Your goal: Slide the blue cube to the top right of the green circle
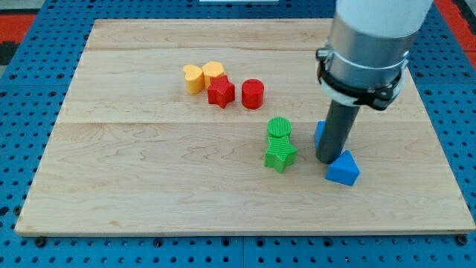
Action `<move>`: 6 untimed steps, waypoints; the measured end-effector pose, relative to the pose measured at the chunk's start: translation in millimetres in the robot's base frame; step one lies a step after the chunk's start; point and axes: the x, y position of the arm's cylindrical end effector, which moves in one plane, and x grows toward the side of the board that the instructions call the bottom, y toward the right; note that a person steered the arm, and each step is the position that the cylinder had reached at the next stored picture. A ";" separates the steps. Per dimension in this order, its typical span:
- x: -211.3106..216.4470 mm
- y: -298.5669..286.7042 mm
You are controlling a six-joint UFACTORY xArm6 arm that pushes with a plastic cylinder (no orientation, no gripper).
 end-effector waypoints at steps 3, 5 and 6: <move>10.9 14.8; -47.0 -29.6; -61.1 -74.3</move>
